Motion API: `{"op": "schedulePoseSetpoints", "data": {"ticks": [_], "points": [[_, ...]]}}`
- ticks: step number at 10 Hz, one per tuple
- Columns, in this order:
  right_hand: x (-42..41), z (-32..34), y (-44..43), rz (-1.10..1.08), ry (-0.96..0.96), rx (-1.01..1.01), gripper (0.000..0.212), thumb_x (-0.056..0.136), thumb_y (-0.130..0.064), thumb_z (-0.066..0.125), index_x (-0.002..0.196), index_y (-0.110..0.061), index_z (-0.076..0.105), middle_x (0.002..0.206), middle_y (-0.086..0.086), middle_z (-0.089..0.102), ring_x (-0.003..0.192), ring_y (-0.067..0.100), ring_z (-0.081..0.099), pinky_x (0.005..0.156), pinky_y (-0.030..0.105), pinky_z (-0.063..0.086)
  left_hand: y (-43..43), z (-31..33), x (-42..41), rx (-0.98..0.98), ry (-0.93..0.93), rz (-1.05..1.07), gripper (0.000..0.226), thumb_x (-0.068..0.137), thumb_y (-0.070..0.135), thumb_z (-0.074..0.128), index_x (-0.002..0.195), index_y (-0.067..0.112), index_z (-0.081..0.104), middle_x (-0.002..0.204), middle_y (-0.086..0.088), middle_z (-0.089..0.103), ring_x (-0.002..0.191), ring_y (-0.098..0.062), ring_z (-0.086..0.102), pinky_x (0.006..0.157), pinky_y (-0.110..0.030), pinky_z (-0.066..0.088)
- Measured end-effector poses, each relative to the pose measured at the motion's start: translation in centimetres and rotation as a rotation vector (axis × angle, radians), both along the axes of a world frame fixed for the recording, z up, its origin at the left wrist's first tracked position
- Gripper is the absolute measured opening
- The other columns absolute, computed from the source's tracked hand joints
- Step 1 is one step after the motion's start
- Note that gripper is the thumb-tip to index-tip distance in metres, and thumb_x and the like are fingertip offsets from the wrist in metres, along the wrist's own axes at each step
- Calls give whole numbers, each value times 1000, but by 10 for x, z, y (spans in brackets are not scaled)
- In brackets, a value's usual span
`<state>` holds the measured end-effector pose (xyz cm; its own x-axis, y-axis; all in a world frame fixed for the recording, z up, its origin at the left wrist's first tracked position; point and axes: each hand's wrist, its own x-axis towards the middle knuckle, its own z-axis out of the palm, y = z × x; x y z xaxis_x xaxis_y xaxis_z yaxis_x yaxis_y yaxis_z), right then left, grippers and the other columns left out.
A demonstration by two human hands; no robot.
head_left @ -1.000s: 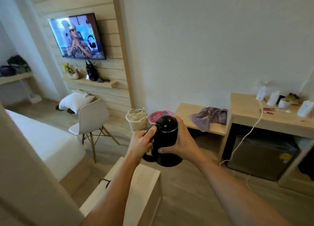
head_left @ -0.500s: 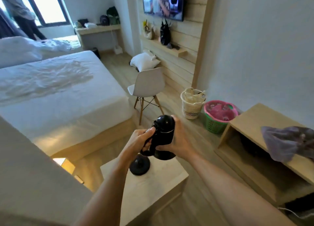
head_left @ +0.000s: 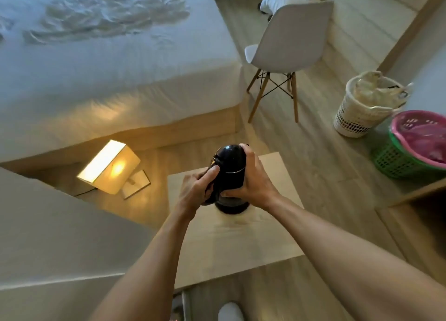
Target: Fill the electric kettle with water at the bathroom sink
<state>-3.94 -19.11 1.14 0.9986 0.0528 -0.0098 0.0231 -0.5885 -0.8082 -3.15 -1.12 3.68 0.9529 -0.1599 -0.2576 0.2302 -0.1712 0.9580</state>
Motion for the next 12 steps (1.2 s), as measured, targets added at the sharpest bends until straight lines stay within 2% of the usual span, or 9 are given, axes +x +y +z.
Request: {"op": "schedulePoseSetpoints", "data": {"ticks": [2,4,5,6,8,9,10,11,12], "points": [[25,-83,1,17,32,-32,126,60,-33,97,157,-14,20,153,16,38,140,34,41,113,49,44,-2,-91,26,17,67,47,47,85,45,62,52,14,51,49,-7,45,41,-15,38,44,-24,30],[33,-109,0,14,79,-59,126,61,-27,98,158,-5,21,155,18,36,144,34,37,115,39,35,-6,-123,34,-1,109,62,50,84,45,62,55,7,50,53,-10,41,43,-17,35,46,-26,28],[31,-115,3,27,76,-60,123,60,-32,96,157,-8,23,155,16,38,142,32,38,117,42,38,-6,-130,31,-15,108,82,47,85,40,61,60,2,51,56,-12,40,43,-16,33,45,-26,26],[29,-124,4,22,25,-48,118,58,-51,84,152,-14,22,155,12,39,140,29,40,116,42,39,-6,-132,31,11,84,79,47,86,38,61,53,7,48,53,-10,42,43,-15,34,46,-25,28],[20,-136,5,-27,-17,-64,117,59,-28,98,146,-30,19,153,18,38,142,32,38,115,38,38,-5,-140,22,-14,116,83,47,83,38,65,50,11,45,52,-7,38,44,-16,33,49,-28,29],[11,-148,4,-53,7,-81,122,59,-30,99,149,-29,17,156,19,34,146,35,36,116,47,43,-4,-149,18,6,112,29,49,81,44,64,51,8,48,48,-5,39,46,-19,35,54,-38,30],[11,-152,1,-31,65,-64,126,58,-27,100,150,-34,14,161,20,28,150,37,32,117,52,42,-4,-145,16,16,110,-1,50,83,43,62,54,5,50,46,-3,41,41,-12,36,49,-30,32],[12,-120,0,1,191,-33,144,53,-22,102,157,-35,3,170,16,9,159,34,18,123,52,35,4,-136,23,66,147,-89,46,95,39,56,54,18,52,53,5,48,48,-7,44,51,-20,34],[3,-62,-16,-52,232,54,146,61,-25,100,164,-27,-2,175,7,3,162,21,9,125,32,20,22,-123,2,267,63,-20,30,96,45,50,84,22,65,87,2,60,79,-11,55,65,-13,39]]}}
